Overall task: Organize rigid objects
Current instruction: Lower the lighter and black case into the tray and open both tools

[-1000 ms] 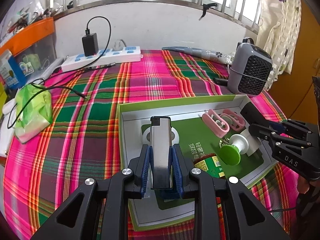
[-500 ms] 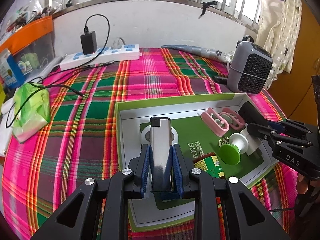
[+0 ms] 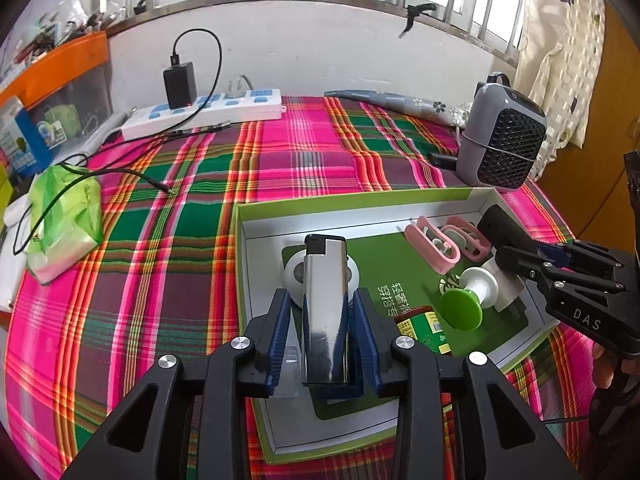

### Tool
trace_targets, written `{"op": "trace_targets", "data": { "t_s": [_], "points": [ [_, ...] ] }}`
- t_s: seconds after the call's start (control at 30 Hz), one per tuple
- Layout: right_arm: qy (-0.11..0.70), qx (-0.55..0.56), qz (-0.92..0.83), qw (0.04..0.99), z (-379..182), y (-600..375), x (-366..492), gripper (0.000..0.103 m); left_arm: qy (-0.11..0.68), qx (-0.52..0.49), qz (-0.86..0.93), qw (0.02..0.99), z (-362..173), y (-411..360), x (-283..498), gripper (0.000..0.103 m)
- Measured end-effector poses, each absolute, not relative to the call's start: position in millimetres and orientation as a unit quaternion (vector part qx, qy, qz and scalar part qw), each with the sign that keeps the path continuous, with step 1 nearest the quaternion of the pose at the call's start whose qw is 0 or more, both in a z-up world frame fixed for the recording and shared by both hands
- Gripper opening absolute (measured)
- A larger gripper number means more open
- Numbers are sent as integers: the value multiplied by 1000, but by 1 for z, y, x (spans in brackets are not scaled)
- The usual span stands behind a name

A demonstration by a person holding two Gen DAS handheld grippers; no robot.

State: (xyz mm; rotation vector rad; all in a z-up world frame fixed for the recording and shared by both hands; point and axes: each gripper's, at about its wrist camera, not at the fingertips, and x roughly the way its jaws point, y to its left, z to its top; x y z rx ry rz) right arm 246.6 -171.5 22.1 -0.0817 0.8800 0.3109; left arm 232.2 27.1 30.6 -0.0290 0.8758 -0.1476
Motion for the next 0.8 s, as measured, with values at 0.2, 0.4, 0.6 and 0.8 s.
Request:
{"op": "trace_targets", "data": {
  "t_s": [0.2,0.4,0.6,0.8],
  "points": [
    [423,-39,150,893,22,-172,247,26,419,-21,-71,905,34,29,230,36],
    [424,-36,147,893,22,-173,246,34,418,-20,-68,906,35,29,228,40],
    [422,-33,143,895,23,-174,244,34,415,-21,-64,907,37,29,224,40],
    [418,-30,140,897,25,-176,239,35,411,-21,-61,910,42,29,217,40]
  ]
}}
